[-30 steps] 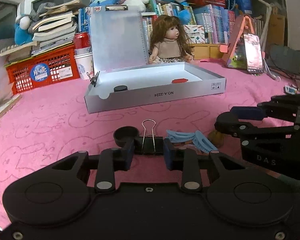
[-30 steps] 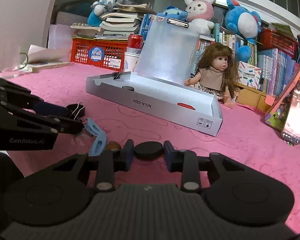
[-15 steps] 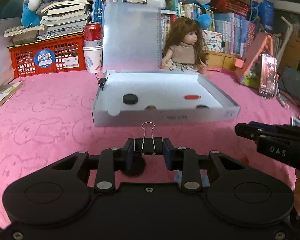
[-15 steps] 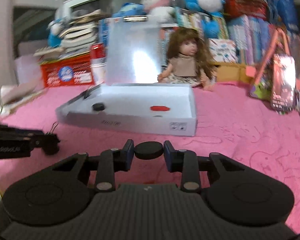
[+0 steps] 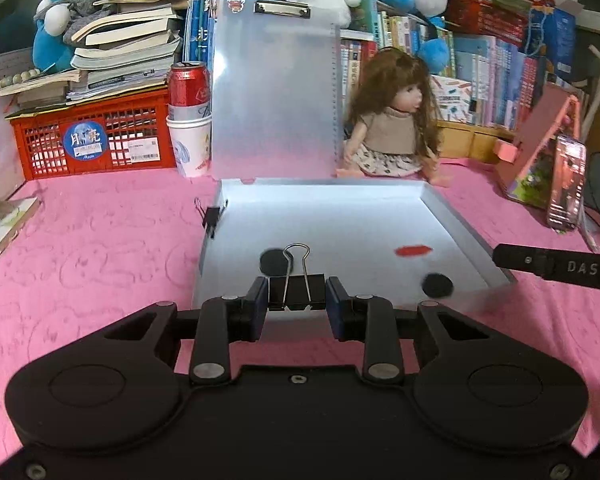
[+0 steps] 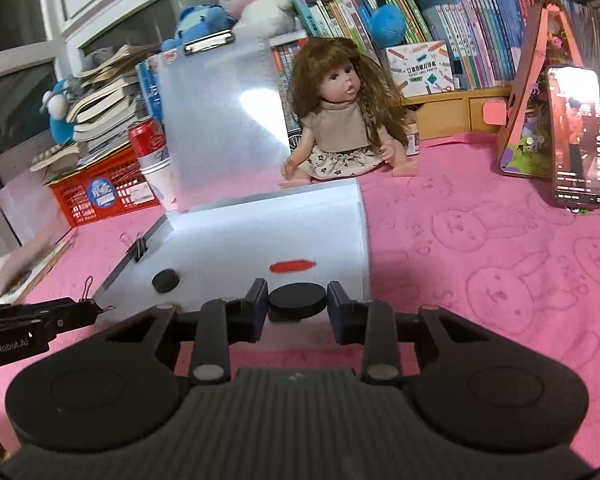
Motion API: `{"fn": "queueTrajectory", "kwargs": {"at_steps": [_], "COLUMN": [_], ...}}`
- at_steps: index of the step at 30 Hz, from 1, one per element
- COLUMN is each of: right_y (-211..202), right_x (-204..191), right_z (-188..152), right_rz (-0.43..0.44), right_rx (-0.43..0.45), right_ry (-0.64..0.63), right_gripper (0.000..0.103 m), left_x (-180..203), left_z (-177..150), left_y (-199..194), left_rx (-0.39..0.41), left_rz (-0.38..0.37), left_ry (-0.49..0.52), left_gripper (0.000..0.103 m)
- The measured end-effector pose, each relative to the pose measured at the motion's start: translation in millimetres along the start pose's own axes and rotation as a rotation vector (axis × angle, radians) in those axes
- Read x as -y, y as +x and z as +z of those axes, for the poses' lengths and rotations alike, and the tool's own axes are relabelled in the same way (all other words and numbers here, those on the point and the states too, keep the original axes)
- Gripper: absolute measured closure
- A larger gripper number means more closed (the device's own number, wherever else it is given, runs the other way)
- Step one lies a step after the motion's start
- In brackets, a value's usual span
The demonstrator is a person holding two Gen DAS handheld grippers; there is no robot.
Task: Organize rigid objects
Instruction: 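Carry the binder clip and puck in both grippers over the box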
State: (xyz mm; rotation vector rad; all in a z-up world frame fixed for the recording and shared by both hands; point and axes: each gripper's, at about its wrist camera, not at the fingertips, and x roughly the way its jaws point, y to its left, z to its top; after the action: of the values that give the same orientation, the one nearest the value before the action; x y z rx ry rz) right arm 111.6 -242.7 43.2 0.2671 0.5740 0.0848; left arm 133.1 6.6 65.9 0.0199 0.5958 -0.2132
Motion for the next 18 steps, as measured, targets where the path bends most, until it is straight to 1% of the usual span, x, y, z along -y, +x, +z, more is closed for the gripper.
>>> {"fn": "queueTrajectory", "kwargs": {"at_steps": [4, 9, 18], "right_y": [17, 45, 91], "right_x": [5, 8, 3], "right_z": [17, 34, 51], "right_rz": [0.012, 0.03, 0.02], "right_rx": [-0.04, -0.113, -0.171], "right_ry": [0.037, 0.079, 0.085], "right_gripper": [0.066, 0.066, 0.066], "left_x": [-3, -8, -12], "left_z": [20, 44, 72], "left_y": [24, 62, 118], "left_rx": [-0.043, -0.113, -0.158], "left_rz": [-0.003, -0.014, -0.017], "left_ry": [-0.022, -0.078, -0.128], "left_gripper": [0.074, 0.074, 0.074]}}
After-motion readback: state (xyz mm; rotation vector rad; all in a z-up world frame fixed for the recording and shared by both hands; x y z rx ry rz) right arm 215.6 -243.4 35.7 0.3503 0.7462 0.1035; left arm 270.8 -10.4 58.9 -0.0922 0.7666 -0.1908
